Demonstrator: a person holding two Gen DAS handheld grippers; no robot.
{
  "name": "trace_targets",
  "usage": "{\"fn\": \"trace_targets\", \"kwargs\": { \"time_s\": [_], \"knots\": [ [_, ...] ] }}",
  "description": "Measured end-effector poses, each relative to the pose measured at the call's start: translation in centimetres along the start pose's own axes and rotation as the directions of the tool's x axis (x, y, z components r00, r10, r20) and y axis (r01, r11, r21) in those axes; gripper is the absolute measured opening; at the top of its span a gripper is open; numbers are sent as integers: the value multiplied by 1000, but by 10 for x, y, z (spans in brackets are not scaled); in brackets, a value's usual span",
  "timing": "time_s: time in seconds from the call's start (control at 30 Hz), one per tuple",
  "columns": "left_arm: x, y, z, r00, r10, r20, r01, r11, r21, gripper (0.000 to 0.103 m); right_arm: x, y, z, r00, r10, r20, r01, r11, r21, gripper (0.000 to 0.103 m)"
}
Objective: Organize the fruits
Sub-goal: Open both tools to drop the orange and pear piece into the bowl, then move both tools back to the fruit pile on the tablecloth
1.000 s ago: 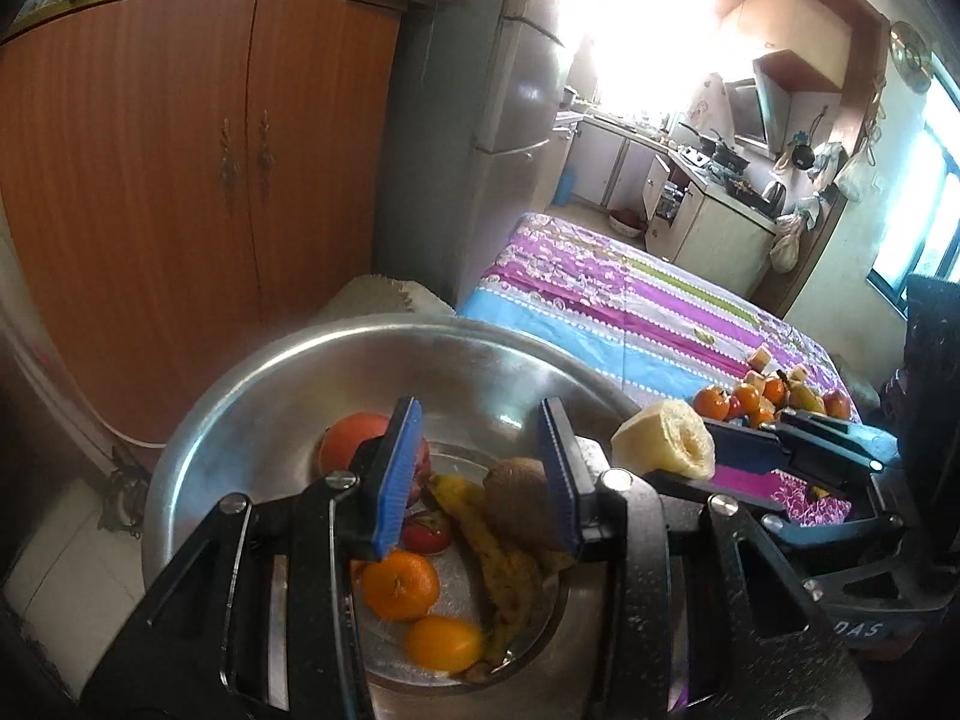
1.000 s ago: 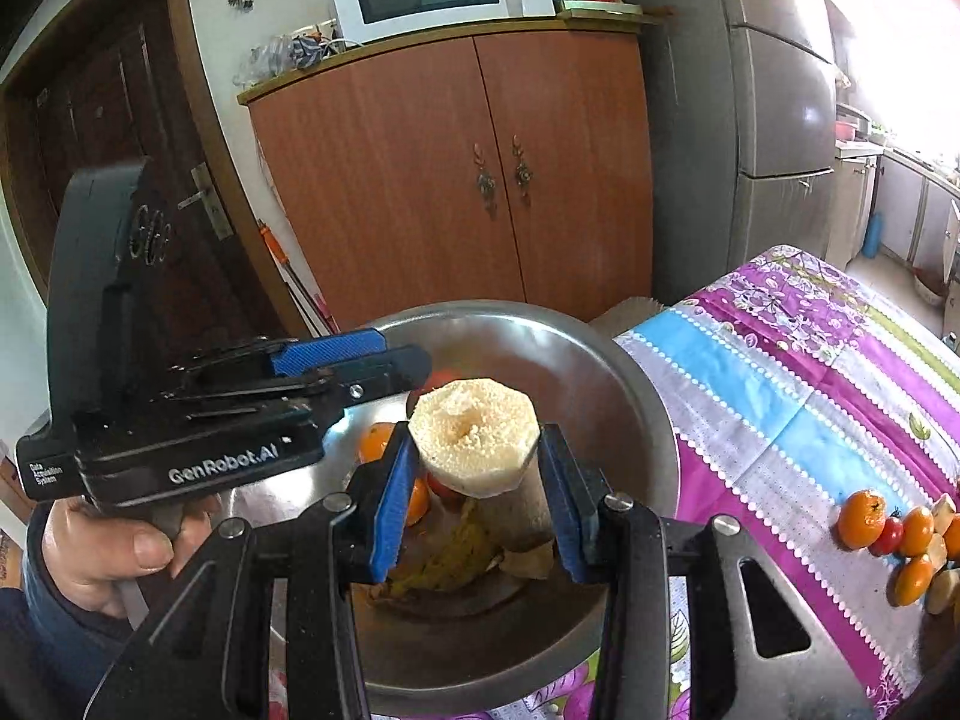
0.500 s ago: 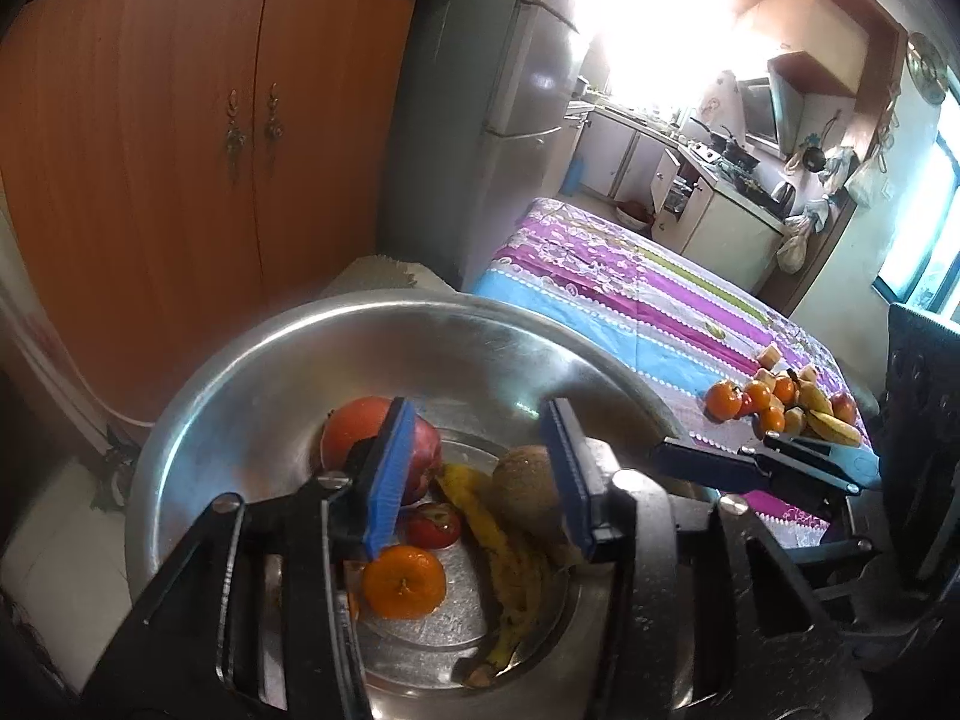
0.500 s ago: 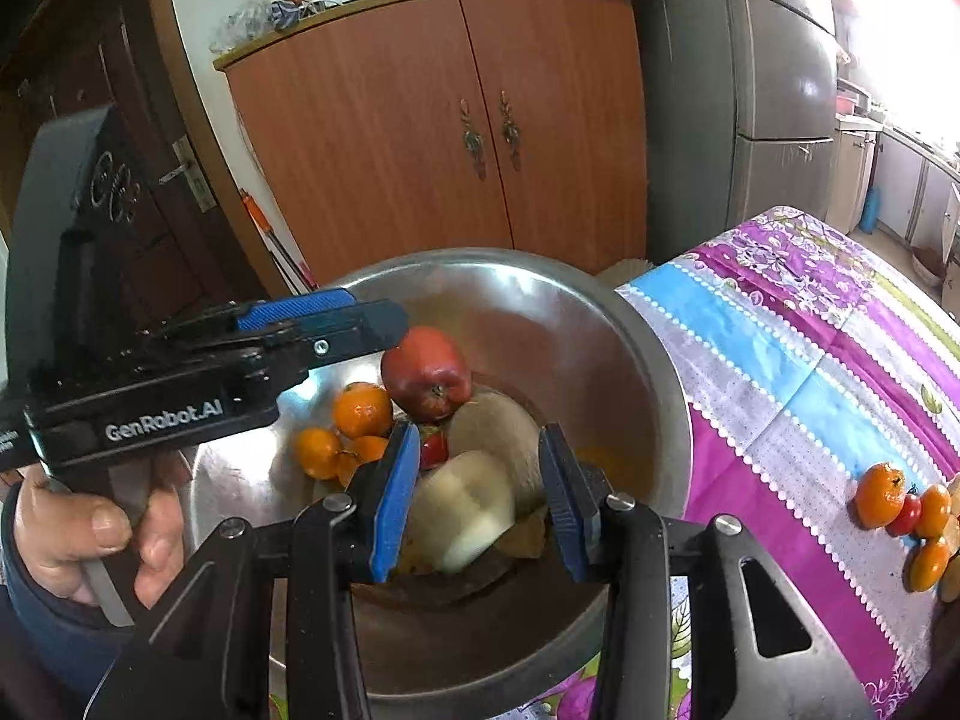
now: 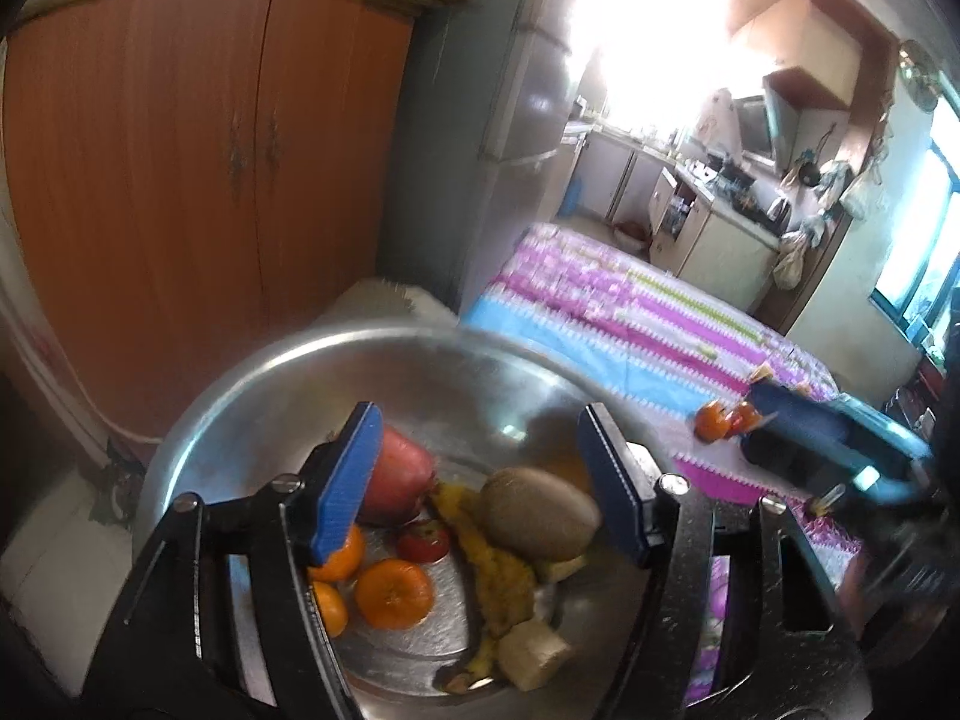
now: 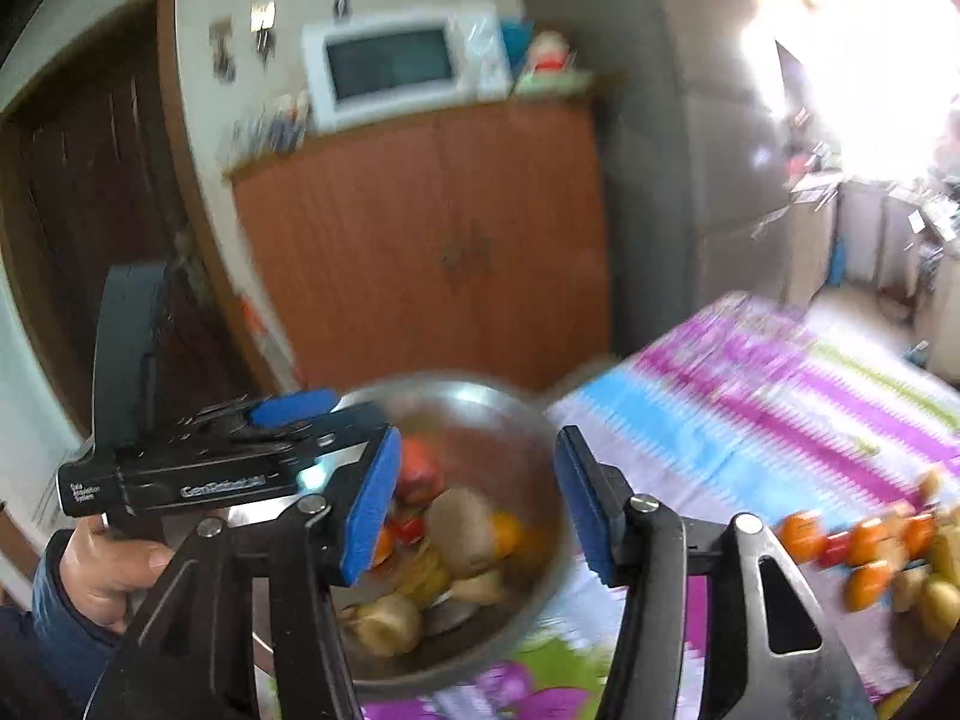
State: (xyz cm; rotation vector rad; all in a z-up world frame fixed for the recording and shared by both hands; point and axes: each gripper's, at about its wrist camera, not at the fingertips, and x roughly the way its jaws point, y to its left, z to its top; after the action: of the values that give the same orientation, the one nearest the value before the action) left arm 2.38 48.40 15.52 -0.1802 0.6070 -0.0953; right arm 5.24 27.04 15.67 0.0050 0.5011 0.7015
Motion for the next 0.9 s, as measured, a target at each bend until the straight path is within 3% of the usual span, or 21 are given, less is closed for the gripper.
{"fn": "trace_targets", "kwargs": {
  "time_s": [0.03, 0.13, 0.23, 0.33, 0.4, 0.5, 0.57, 0.63, 0.77, 0.9],
  "knots": [
    [-7, -12, 2, 1000, -15, 22, 15, 1000, 27, 69, -15, -9, 0, 999, -29, 34, 29, 1000, 0, 59],
    [-38, -74, 3, 987, -144, 79, 129, 977, 170, 73, -61, -49, -9, 981, -162, 110, 161, 987, 15, 77],
    [-57, -143, -9, 949, -303, 86, 264, 913, 312, 82, -102, -103, -28, 952, -284, 116, 275, 957, 89, 80],
    [-37, -194, -26, 916, -400, 7, 369, 851, 373, 87, -138, -159, -52, 912, -406, 64, 388, 902, 189, 80],
    [1, -213, -37, 906, -416, -80, 417, 841, 346, 87, -162, -193, -69, 893, -448, 34, 424, 866, 266, 80],
    [71, -223, -51, 915, -357, -185, 398, 874, 279, 84, -191, -222, -89, 872, -489, 18, 455, 825, 335, 80],
    [119, -223, -56, 929, -277, -245, 338, 905, 258, 75, -205, -233, -98, 867, -498, 25, 456, 813, 363, 80],
    [158, -218, -58, 924, -231, -305, 305, 926, 221, 64, -216, -238, -105, 867, -497, 40, 445, 807, 389, 80],
    [194, -207, -64, 922, -160, -351, 247, 944, 218, 63, -222, -243, -106, 879, -473, 55, 412, 815, 407, 80],
    [214, -203, -62, 925, -136, -356, 216, 957, 195, 64, -211, -238, -107, 888, -457, 40, 408, 826, 390, 80]
  ]
}}
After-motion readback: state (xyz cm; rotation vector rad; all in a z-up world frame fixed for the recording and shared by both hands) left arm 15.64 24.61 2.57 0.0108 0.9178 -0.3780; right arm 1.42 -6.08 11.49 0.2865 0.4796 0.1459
